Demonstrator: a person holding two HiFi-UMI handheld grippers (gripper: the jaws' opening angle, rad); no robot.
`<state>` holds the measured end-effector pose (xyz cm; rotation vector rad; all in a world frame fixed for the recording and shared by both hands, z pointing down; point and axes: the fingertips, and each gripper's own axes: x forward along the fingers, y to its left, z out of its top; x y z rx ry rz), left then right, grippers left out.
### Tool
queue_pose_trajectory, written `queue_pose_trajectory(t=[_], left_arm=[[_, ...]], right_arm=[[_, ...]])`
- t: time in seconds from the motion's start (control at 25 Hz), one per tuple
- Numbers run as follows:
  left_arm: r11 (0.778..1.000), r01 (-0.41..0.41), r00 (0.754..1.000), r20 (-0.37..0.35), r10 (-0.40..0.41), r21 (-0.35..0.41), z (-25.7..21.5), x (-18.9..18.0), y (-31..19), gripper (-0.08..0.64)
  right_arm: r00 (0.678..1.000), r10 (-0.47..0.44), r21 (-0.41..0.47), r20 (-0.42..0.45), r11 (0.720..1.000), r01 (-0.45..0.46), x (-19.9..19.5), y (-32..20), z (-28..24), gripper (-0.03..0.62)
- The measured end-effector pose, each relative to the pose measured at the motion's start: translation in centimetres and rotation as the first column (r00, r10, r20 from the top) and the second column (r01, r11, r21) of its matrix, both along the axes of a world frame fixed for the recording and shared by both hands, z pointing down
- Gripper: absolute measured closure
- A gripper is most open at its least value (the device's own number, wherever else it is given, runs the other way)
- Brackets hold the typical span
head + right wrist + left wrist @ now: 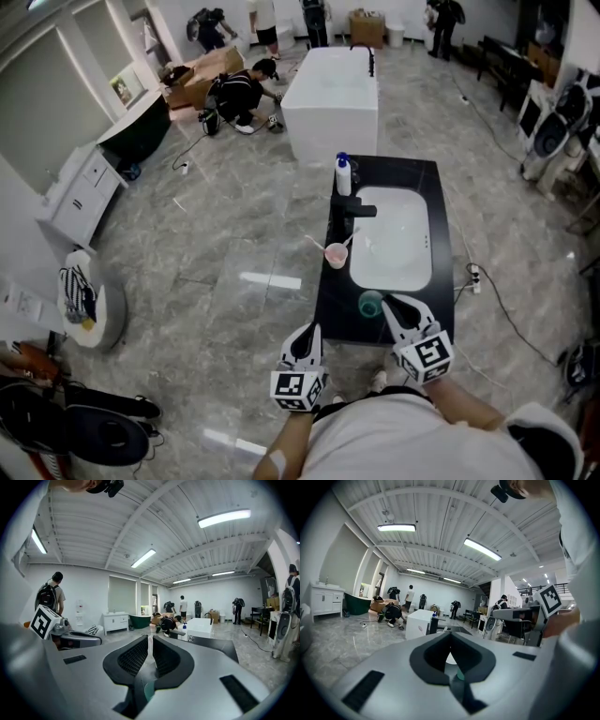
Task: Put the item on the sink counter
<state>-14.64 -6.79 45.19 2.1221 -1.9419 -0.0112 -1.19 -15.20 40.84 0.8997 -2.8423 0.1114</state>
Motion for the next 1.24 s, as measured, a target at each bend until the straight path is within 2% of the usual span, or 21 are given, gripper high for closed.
queue_pose_trajectory(t=[0.32,1.24], left_arm=[[1.000,0.002,1.000,0.000,-0.002,0.000,-0.1,0.3,-0.1,0.557],[1.000,-0.001,1.000,0.004,0.001,0.004,-0.1,1.7,1.1,0.557]], right_arm=[[0.999,-0.027,0.017,-0.036,0.999,0.027,-0.2,0.2,0.0,0.538],[0.999,-0.018,0.023,-0.041,1.000,0.019,1.6,1.3,0.6,0.538]])
